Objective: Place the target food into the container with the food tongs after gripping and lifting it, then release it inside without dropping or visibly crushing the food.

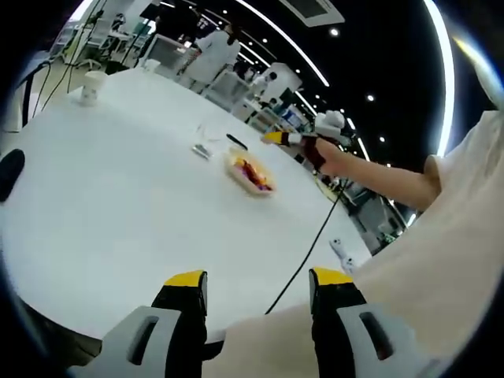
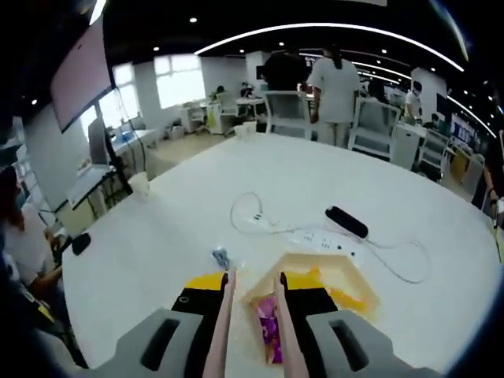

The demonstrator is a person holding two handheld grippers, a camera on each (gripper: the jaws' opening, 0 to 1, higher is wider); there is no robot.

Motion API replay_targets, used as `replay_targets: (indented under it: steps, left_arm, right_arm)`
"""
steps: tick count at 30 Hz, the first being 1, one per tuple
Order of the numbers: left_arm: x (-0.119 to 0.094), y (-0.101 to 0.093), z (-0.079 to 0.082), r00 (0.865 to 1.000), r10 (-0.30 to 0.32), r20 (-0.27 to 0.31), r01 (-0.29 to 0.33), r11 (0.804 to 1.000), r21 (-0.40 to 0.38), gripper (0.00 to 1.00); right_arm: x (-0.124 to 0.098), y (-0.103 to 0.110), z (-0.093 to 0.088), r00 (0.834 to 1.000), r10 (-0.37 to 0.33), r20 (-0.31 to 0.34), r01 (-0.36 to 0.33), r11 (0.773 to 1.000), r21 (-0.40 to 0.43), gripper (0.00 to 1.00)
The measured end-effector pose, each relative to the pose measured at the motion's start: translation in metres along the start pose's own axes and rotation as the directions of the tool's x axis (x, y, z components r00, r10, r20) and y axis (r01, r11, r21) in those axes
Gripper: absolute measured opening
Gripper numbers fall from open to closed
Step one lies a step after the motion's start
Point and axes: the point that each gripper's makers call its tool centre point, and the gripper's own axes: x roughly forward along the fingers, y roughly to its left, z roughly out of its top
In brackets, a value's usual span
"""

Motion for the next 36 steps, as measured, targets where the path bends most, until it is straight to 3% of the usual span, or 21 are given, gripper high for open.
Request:
replay_targets:
  steps: [27,36]
  left_arm:
    - [0.005,0.014,0.001,1.0,0.011,-0.01,-0.011,0.999,-0.044,0.51]
    - [0.005,0.019,0.001,1.0,0.02,-0.013,-0.021,0.998,-0.061,0.51]
  right_arm:
    - [0.048,0.032,0.006,0.995,0.079,-0.053,-0.083,0.993,-0.085,0.26]
    - [0.051,0.051,0.008,0.993,0.097,-0.072,-0.104,0.989,-0.102,0.26]
